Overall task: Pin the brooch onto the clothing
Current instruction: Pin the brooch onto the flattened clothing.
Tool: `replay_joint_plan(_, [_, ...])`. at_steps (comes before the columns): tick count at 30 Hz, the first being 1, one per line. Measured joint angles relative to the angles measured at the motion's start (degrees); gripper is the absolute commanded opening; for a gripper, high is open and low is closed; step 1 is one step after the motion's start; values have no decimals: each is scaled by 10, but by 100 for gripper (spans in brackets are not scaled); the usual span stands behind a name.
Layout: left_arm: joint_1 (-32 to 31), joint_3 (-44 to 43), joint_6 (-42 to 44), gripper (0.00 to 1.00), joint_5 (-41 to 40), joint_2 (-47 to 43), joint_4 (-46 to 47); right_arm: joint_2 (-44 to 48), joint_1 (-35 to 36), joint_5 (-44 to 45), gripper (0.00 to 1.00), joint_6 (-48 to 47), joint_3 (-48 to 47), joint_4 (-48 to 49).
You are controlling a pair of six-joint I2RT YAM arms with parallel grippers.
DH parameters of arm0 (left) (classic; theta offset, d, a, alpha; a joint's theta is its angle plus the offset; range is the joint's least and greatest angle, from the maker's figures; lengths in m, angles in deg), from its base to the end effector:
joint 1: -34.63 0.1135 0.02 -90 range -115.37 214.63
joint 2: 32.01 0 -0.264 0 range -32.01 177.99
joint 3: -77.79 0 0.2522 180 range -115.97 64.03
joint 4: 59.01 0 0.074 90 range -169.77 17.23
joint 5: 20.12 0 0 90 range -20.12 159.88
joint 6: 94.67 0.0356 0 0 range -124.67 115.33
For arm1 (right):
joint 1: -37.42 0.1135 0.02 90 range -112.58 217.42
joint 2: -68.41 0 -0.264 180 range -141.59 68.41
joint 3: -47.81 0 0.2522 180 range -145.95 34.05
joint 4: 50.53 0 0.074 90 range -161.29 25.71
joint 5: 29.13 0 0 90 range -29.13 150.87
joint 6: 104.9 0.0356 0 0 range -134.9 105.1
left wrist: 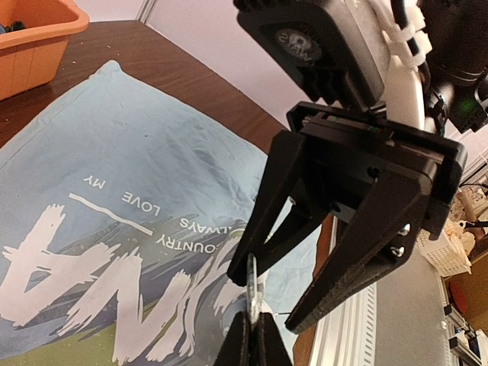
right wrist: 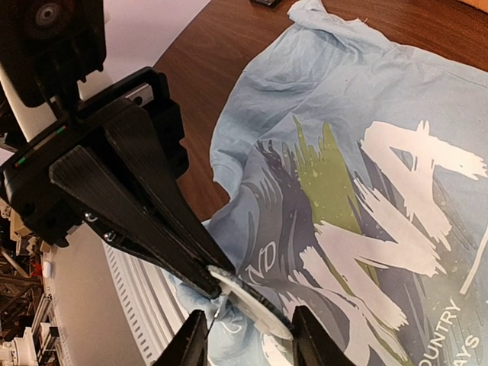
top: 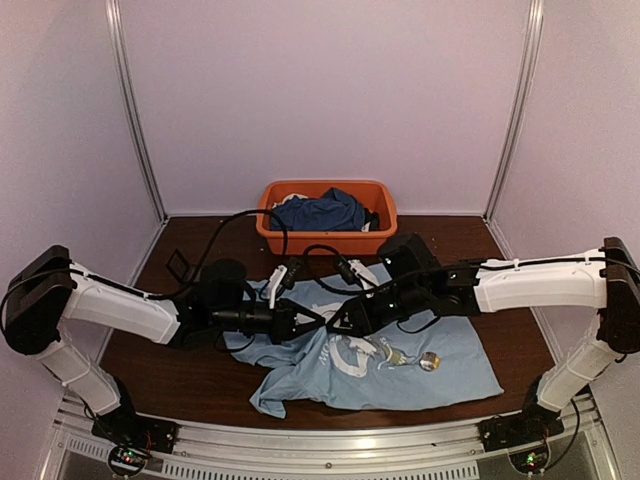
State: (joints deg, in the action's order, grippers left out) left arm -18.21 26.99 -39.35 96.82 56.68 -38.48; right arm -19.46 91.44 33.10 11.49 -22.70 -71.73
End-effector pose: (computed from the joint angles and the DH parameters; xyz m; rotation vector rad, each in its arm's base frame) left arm 0.1768 -0.2599 0.1910 0.6947 2.0099 -1.4271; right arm 0.1824 0.2795 0.2363 -0.8749 2.3269 1.2336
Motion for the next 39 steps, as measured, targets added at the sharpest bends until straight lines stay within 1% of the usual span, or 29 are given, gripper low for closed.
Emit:
replay_joint_plan(2, [0, 1, 0, 0, 0, -2, 1, 0, -5, -6, 28, 1, 1, 1])
replay_joint_plan(5, [0, 2, 0, 0, 1, -4, 2, 2, -10, -17, 24, 1, 8, 7])
replay_joint_plan(11, [0, 7, 0, 0, 12, -9, 9, 11, -12, -25, 22, -6, 17, 14])
replay_joint_plan(17, [0, 12, 0, 0, 20, -9, 20, 12, -13, -36, 15, -10, 21, 18])
replay_joint_plan(22, [1, 13, -3, 0, 34, -9, 30, 16, -14, -38, 14, -11, 26, 28])
replay_joint_plan(25, [2, 15, -4, 0, 38, -9, 36, 18, -14, -39, 16, -9, 27, 30])
replay_joint_plan(26, [2, 15, -5, 0, 39, -9, 37, 18, -14, -39, 19, -8, 27, 31])
replay_joint_plan(29, [2, 16, -7, 0, 41, -9, 40, 18, -14, -40, 31, -7, 27, 40])
replay_joint_plan(30, [2, 17, -8, 0, 42, -9, 42, 19, -14, -40, 33, -9, 27, 42])
replay_joint_plan(35, [1, 17, -8, 0, 51, -9, 47, 34, -24, -37, 36, -29, 27, 23])
replay_joint_plan(39, [1, 17, -7, 0, 57, -9, 46, 61, -44, -38, 41, -56, 25, -2])
